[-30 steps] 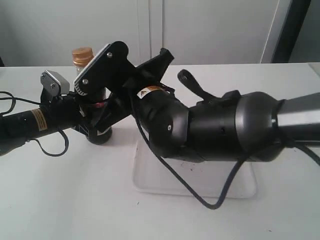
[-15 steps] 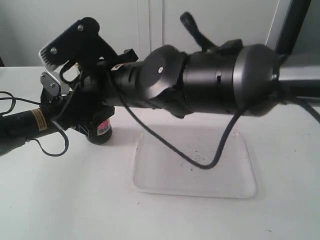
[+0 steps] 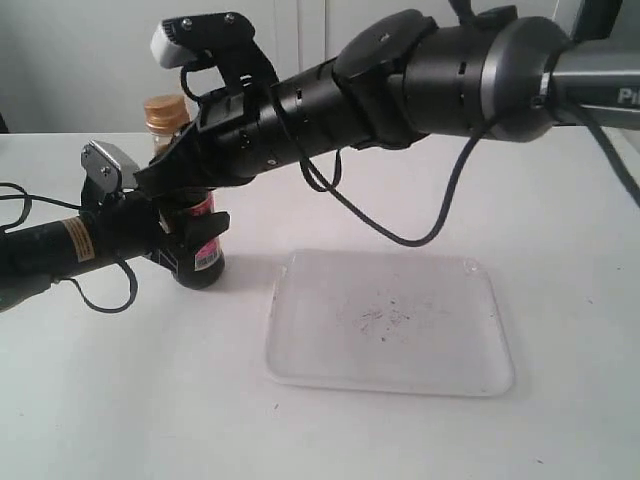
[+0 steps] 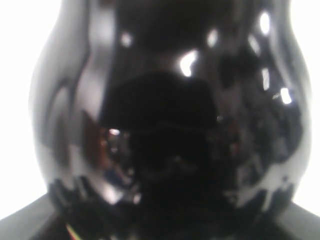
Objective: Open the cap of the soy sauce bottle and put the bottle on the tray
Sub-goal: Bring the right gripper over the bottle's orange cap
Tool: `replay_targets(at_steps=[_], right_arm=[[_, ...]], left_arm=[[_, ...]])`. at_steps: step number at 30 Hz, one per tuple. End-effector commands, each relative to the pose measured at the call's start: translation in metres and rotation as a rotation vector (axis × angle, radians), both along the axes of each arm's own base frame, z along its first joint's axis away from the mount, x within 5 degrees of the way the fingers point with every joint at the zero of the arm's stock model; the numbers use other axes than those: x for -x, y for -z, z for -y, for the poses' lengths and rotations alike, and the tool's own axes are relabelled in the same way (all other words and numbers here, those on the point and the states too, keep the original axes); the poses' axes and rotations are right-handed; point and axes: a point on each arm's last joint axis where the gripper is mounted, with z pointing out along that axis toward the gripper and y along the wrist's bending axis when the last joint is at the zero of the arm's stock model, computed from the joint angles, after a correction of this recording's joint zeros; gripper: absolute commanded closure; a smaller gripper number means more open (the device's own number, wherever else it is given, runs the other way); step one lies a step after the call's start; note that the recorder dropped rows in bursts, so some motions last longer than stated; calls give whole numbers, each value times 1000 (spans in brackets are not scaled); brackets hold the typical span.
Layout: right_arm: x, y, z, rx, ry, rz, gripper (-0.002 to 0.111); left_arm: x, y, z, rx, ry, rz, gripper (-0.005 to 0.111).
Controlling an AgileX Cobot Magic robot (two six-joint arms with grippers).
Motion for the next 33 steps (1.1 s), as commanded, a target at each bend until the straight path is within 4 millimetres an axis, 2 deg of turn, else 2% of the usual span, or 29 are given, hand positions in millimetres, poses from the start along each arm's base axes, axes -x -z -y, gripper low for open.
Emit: replay_targets(at_steps=[1, 11, 20, 33], right_arm=[[-10, -1, -8, -48, -55, -42, 108], [-43, 0, 4, -173, -45, -177, 108], [-49, 7, 3, -186, -14, -197, 108], [-59, 5, 6, -219, 90, -179, 108]], left_arm=[[3, 10, 2, -44, 31, -33, 106], [3, 10, 2, -44, 31, -33, 106], [3, 10, 2, -44, 31, -33, 106], [3, 10, 2, -48, 37, -30, 106]])
